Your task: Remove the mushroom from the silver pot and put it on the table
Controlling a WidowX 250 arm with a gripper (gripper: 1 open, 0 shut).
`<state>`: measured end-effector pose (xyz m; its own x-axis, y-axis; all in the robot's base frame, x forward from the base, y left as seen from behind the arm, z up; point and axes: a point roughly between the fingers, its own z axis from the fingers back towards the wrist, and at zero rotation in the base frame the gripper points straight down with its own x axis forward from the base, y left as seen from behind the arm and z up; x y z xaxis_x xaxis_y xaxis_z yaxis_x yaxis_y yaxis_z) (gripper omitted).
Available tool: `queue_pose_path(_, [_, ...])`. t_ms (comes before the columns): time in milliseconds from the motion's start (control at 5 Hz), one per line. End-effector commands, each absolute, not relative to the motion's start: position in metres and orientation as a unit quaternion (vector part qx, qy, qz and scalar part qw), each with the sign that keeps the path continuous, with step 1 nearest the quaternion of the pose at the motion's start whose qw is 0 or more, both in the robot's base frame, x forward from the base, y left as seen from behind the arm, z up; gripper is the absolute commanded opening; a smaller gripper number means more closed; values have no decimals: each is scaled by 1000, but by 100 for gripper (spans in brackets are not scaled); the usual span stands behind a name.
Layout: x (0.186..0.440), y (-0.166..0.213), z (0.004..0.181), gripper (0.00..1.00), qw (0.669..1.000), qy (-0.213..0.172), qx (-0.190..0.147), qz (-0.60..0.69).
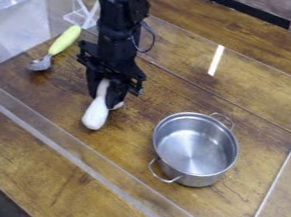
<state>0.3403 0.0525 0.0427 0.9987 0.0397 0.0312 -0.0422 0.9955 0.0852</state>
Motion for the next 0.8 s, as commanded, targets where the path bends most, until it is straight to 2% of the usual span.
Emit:
queue_pose_path(0, [348,64,55,100,997,-39,47,45])
queue_pose_path(400, [344,51,53,100,997,-35,44,55])
queue_pose_path(600, [339,59,53,100,997,-34,42,60])
